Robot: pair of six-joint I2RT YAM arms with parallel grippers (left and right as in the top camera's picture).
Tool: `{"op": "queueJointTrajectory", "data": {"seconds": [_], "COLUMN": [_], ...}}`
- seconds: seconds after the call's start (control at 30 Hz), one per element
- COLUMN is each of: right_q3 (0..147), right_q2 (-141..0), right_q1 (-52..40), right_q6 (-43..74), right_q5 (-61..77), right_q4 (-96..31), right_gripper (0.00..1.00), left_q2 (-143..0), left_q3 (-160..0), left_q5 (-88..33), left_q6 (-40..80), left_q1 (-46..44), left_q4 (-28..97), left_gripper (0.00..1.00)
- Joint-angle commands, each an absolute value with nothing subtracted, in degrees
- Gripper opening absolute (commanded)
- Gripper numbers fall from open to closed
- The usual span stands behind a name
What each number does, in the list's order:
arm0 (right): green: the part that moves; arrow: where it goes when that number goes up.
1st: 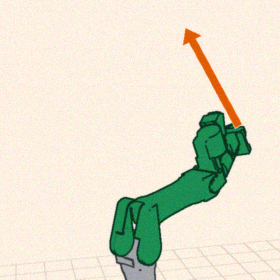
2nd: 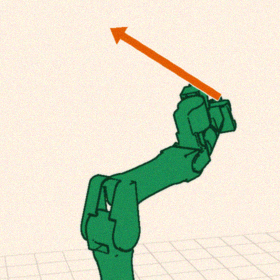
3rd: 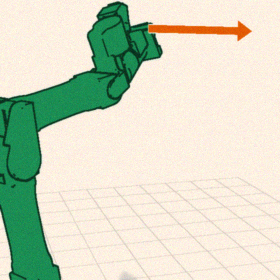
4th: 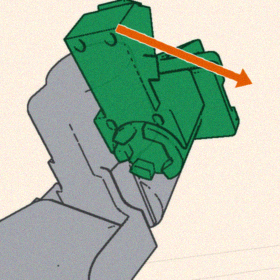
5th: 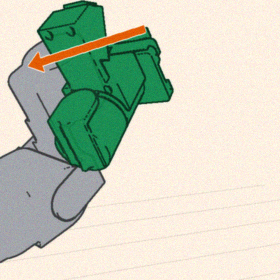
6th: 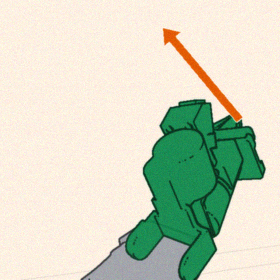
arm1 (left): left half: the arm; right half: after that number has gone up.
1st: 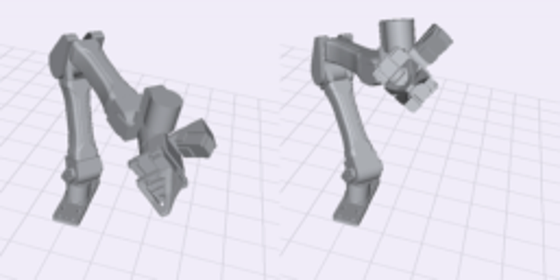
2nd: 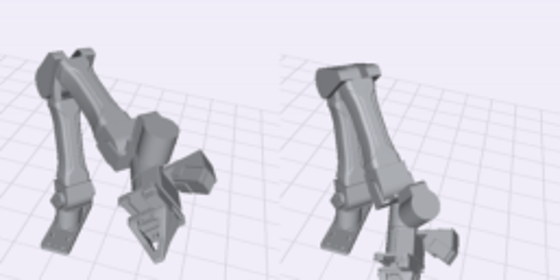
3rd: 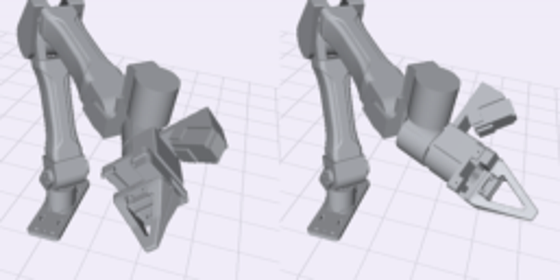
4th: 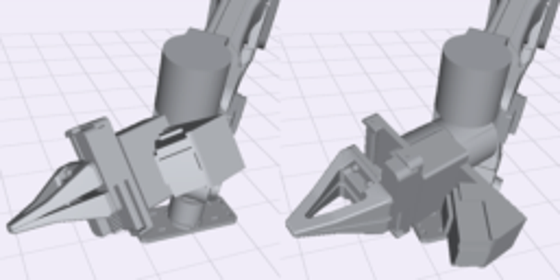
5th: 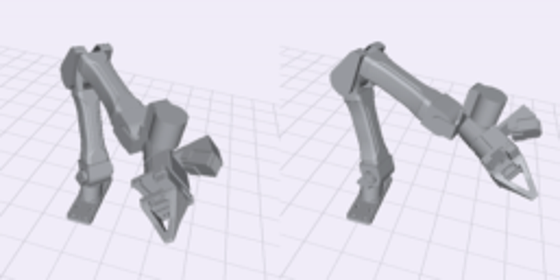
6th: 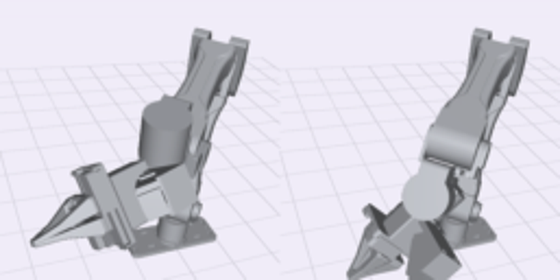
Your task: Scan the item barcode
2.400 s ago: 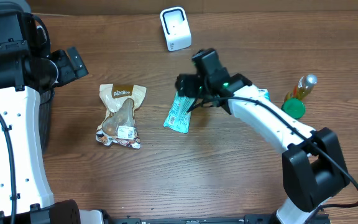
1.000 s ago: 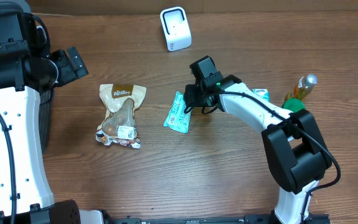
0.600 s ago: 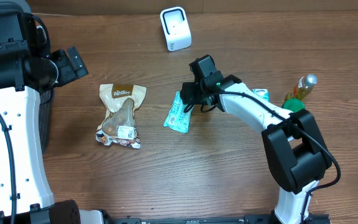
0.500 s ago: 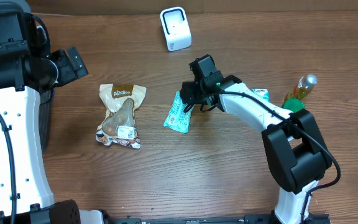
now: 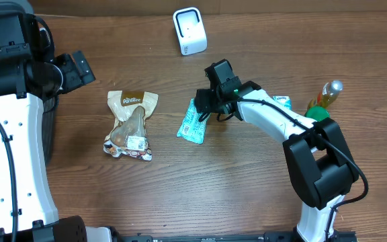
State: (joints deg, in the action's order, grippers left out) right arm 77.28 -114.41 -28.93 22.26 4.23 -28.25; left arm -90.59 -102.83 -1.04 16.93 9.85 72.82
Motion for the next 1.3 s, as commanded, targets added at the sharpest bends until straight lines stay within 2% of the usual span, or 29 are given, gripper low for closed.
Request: {"op": "queueJointTrajectory", "data": {"seconds": [0.0, 0.13, 0.8, 1.0, 1.27], "right_q3": [77.2, 77.2, 77.2, 77.2, 77.2], "right_q2": [-115.0, -115.0, -117.5, -117.5, -117.5], "right_q1": [-29.2, -29.2, -29.2, -29.2, -29.6], "right_q6": [22.3, 22.3, 22.3, 22.9, 39.2], "right_q5": [4.0, 4.0, 4.0, 5.9, 16.4], "right_q4": [-28.7, -29.6, -29.9, -31.2, -43.2], "right_gripper": [0.51, 0.42, 0.43, 0.36, 0.34], "left_q2": [-90.7, -90.7, -90.7, -90.7, -90.7], "left_q3": [-103.2, -103.2, -103.2, -103.2, -103.2], "left_q5": [-1.1, -1.1, -1.1, -1.1, -1.1], "left_q6": [16.3, 16.3, 16.3, 16.3, 16.3], "left_q1": [9.7, 9.7, 9.7, 9.7, 9.7], "left_q4": [72.9, 72.8, 72.9, 72.9, 72.8], "left_gripper": [0.99, 1.00, 1.00, 1.00, 1.00]}}
